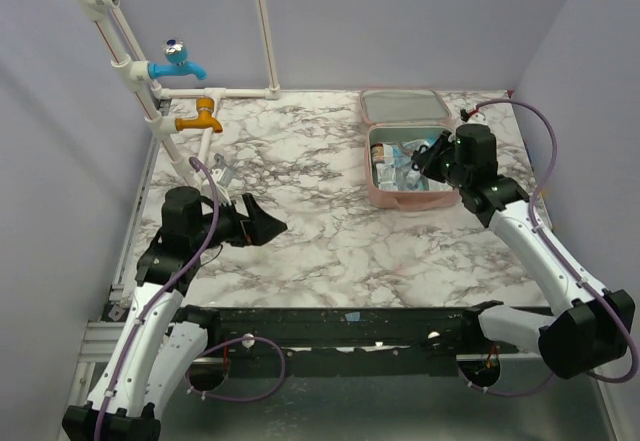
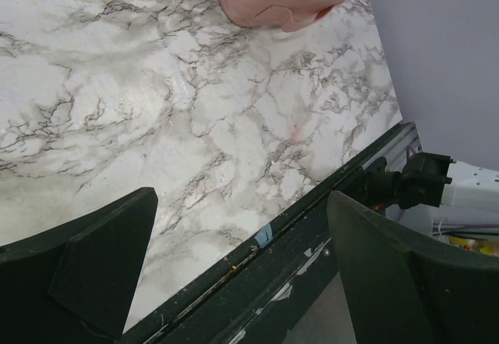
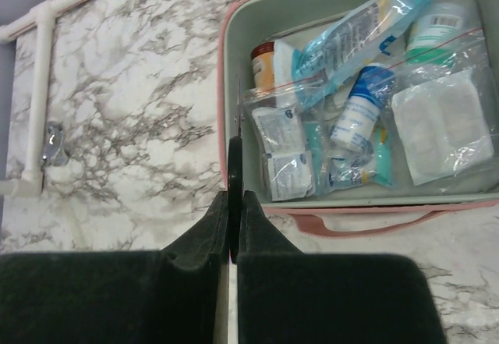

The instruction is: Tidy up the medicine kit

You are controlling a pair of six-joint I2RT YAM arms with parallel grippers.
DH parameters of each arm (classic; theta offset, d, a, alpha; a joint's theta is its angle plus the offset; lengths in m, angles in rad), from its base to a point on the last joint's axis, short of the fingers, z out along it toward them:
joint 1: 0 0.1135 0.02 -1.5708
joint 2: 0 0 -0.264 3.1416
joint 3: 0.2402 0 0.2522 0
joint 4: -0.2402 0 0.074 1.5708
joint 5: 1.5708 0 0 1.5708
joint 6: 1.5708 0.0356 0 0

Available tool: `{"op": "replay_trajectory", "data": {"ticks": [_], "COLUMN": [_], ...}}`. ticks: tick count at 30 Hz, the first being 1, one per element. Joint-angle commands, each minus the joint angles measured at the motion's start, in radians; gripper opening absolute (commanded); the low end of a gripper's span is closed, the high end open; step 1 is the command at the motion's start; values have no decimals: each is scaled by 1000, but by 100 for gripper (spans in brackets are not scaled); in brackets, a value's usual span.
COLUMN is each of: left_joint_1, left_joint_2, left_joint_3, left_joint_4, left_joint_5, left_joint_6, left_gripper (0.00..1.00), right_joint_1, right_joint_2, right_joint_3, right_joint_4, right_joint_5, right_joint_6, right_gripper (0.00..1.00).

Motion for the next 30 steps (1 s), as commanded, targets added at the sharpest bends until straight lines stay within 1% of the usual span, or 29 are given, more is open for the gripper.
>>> {"op": "replay_trajectory", "data": {"ticks": [1,3,5,7,12,17,20,22,27,30], "left_joint_1": [3,3,4,3,3,2,3,2,3,2], "left_joint_2": [17,24,27,25,-1,-9,-14,-23,-44,-48], "left_joint_3": [10,9,9,9,-7,-26,-35,-38,-45,-46], "left_joint_4": [-26,-30,-32,-34,-29,-9,-5,-5,-6,-5], "left_joint_5": [29,38,46,50,81,105,114,114,112,113], "left_joint_6": [55,65,73,78,75,73,72,72,72,72], "left_gripper": [93,93,93,94,94,94,94,94,94,94], "right_joint_1": [-44,-67,-102,-161,-286,-312,-347,-348,-365,-391], "right_joint_2": [62,92,127,166,229,305,358,375,391,417], "right_joint_3": [41,52,59,58,14,-2,-11,-19,-27,-19], "right_joint_4": [-32,-23,-11,7,120,174,210,225,224,230], "right_joint_5": [15,-29,-119,-259,-538,-632,-752,-768,-689,-723], "right_joint_6": [-8,0,-1,8,62,75,77,73,50,53], "right_gripper": [1,1,1,1,1,1,1,1,1,1]}}
